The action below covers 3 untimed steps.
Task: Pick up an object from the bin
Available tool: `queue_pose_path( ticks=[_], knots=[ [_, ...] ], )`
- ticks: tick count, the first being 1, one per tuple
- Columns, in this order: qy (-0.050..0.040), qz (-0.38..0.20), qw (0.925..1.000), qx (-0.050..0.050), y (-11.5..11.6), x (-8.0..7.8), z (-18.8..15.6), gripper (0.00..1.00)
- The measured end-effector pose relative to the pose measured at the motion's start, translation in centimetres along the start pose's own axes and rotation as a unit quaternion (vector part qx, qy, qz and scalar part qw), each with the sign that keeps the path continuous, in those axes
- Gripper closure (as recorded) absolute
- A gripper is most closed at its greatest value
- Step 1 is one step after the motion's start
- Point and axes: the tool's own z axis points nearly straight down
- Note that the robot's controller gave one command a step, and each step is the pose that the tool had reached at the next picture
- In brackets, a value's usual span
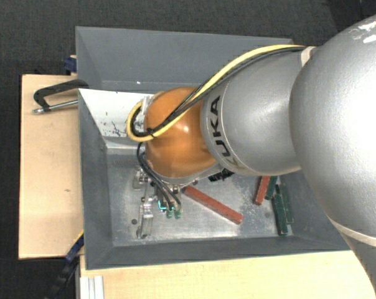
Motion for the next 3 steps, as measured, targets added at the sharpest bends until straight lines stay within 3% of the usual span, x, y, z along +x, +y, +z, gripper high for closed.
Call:
queue_pose_path(
  ticks=[1,2,3],
  knots=[
    [-0.004,0.001,1.0,-0.001,-0.1,-0.2,-0.4,0.0],
    [-0.0057,-0.005,1.0,-0.001,-5.1,-6.3,6.8,1.0],
    [-0.0057,-0.006,1.0,-0.001,-5.1,-6.3,6.8,1.0]
  ],
)
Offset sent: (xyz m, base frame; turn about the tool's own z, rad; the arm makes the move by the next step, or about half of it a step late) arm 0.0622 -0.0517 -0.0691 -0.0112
